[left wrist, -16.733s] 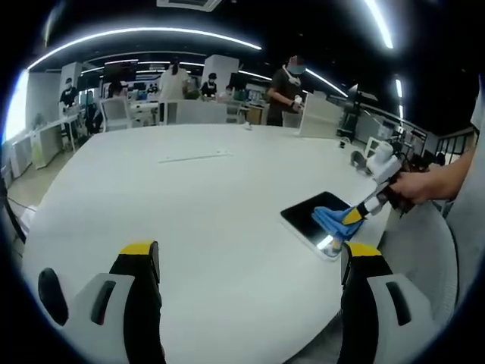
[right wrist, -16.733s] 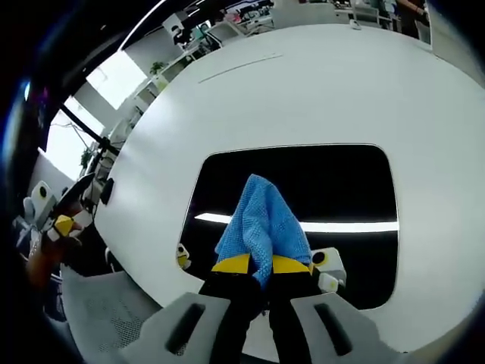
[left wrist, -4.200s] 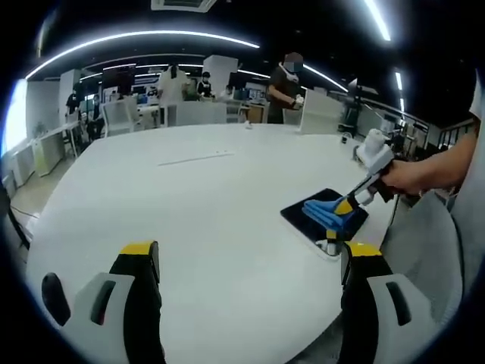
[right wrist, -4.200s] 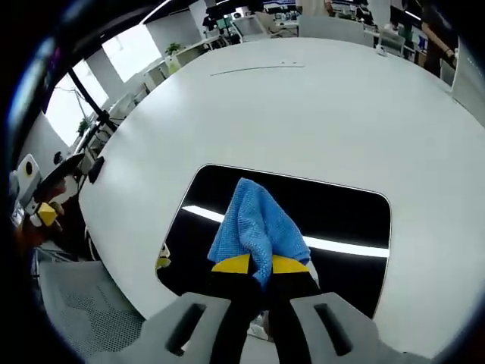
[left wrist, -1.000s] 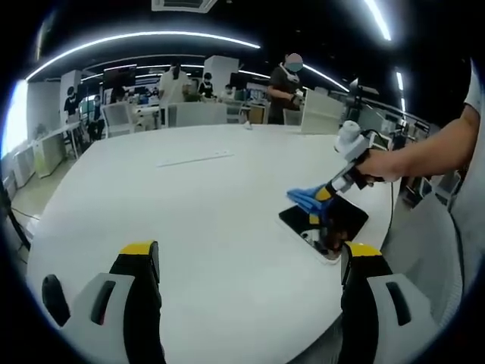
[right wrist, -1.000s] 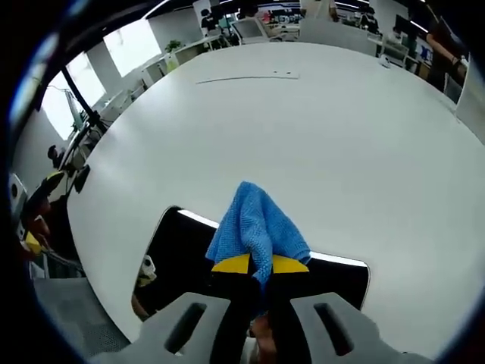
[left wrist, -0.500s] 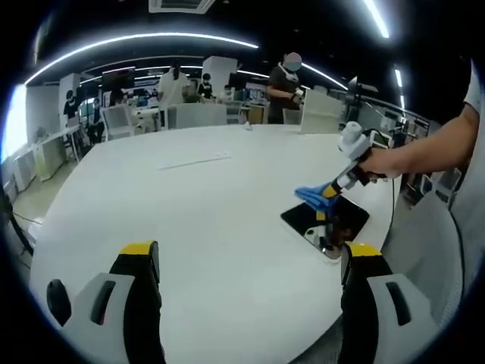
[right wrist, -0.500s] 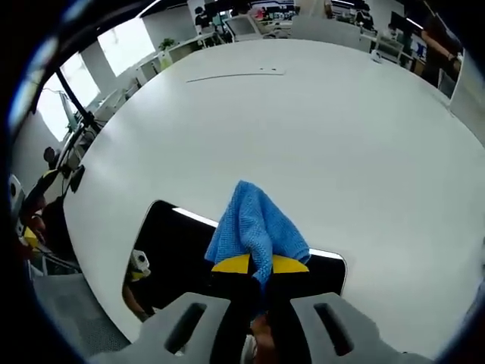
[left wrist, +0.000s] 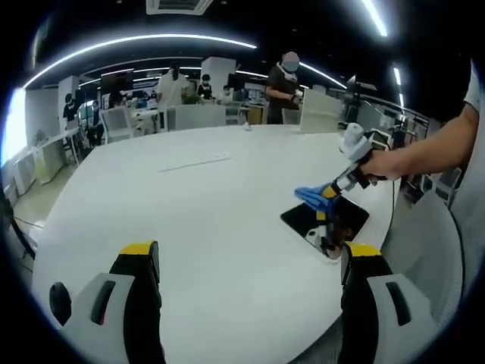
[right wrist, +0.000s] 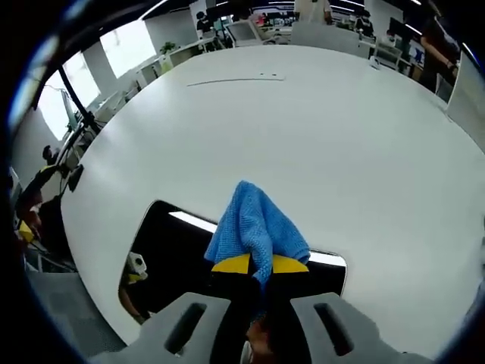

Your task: Wipe the mirror surface with the cleaning cloth until all visible marks leave the cleaned area.

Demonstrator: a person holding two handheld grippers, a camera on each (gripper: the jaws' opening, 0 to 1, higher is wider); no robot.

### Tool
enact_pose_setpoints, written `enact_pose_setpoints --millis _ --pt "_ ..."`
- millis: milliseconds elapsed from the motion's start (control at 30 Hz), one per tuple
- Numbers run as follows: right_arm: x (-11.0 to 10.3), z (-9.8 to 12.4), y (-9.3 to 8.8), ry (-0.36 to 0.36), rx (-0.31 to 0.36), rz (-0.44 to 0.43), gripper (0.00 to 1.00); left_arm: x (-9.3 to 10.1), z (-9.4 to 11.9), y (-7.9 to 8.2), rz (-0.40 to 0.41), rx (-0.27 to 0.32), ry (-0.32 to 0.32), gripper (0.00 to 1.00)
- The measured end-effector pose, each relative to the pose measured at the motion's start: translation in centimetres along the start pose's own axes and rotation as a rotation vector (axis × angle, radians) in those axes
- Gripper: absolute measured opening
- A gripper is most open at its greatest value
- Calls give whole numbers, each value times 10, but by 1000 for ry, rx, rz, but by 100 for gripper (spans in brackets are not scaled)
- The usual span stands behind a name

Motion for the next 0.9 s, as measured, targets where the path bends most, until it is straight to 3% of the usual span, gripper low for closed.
enact_pose_setpoints --millis 900 --pt "-23 22 -29 20 -5 -36 2 1 0 7 -25 12 -17 99"
Point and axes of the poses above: the point that each gripper's makers call its tool centre point, and the gripper's own axes: z roughly backward along the fingers, x roughly to its right, y roughly out of its top, the point moved 10 cm from there along z, roughly backward along the fingers, and after that the axes turned 14 degrees about z, right-handed, at the moved point
